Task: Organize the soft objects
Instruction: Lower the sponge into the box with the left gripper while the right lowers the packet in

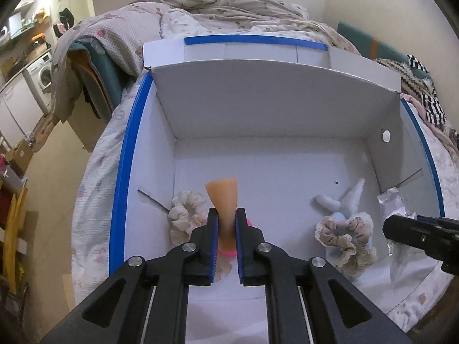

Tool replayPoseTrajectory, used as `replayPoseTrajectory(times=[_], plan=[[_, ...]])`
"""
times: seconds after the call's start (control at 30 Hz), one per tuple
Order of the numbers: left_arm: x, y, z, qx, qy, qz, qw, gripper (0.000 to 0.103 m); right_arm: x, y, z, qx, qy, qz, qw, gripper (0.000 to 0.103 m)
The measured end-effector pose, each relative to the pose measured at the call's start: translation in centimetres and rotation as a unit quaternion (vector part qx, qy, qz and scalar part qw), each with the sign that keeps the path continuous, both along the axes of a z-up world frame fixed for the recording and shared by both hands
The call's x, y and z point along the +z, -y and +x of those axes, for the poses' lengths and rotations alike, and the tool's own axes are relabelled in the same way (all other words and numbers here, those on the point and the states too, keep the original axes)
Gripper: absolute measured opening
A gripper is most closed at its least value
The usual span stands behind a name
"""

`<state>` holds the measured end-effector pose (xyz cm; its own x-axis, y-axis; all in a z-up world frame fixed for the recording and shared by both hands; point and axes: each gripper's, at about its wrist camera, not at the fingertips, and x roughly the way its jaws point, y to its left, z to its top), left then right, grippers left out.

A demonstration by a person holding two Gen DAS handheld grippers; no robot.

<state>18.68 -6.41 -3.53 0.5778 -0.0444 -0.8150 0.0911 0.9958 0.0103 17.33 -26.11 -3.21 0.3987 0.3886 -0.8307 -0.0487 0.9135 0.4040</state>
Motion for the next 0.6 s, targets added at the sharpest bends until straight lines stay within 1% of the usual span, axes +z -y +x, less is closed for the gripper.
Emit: replayPoseTrajectory(times=[0.03, 0.1, 0.17, 0.2, 0.23, 0.27, 0.3, 0.33, 0.47, 0.5, 0.53, 0.57, 0.6], plan=[[0.0, 0.0, 0.0, 0.0, 0.0, -0.002, 1.0, 0.015, 0.0, 0.1, 0.0, -0.003, 0.0, -0.001, 1.0, 0.039], [0.0, 0.1, -0.1, 0.0, 0.001, -0.003, 1.0, 0.017, -0.2, 0.1, 0.0, -0.008, -0.002, -0.002, 1.0, 0.041], [0.2, 0.1, -0.2, -0.001, 0.005, -0.001, 1.0, 0.02, -0.3, 0.2, 0.0, -0.012, -0.005, -0.006, 1.0, 0.045], [0.2, 0.1, -0.3, -0.002, 0.005, 0.0, 1.0, 0.026, -0.4, 0.3, 0.0, -0.015, -0.006, -0.007, 1.0, 0.049], [0.3, 0.1, -0.3, -0.003, 0.004, 0.001, 1.0, 0.04, -0.5, 0.4, 0.0, -0.018, -0.008, -0.005, 1.0, 0.052], [0.3, 0.1, -0.3, -0.003, 0.001, 0.001, 1.0, 0.05, -0.5, 0.4, 0.0, -0.022, -0.011, -0.003, 1.0, 0.055], [0.4, 0.0, -0.3, 0.001, -0.004, 0.001, 1.0, 0.065, -0.5, 0.6, -0.1, -0.025, -0.012, -0.002, 1.0, 0.064], [0.5, -0.1, -0.2, 0.008, -0.006, 0.001, 0.9999, 0.067, -0.4, 0.6, -0.1, -0.03, -0.012, -0.005, 0.999, 0.071], [1.6, -0.1, -0.6, 0.014, 0.014, 0.003, 0.9998, 0.067, -0.1, 0.5, -0.2, -0.044, -0.014, -0.019, 0.999, 0.078], [2.0, -0.1, -0.8, 0.014, 0.019, 0.007, 0.9997, 0.067, 0.0, 0.4, -0.2, -0.045, -0.012, -0.021, 0.999, 0.085], [2.3, 0.0, -1.0, 0.015, 0.024, 0.009, 0.9996, 0.067, 0.2, 0.3, -0.3, -0.046, -0.008, -0.022, 0.999, 0.097], [2.6, -0.1, -1.3, 0.016, 0.026, 0.009, 0.9995, 0.067, 0.3, 0.2, -0.4, -0.046, -0.002, -0.022, 0.999, 0.103], [2.8, -0.2, -1.5, 0.016, 0.028, 0.008, 0.9994, 0.067, 0.5, 0.1, -0.5, -0.047, 0.004, -0.023, 0.999, 0.103]])
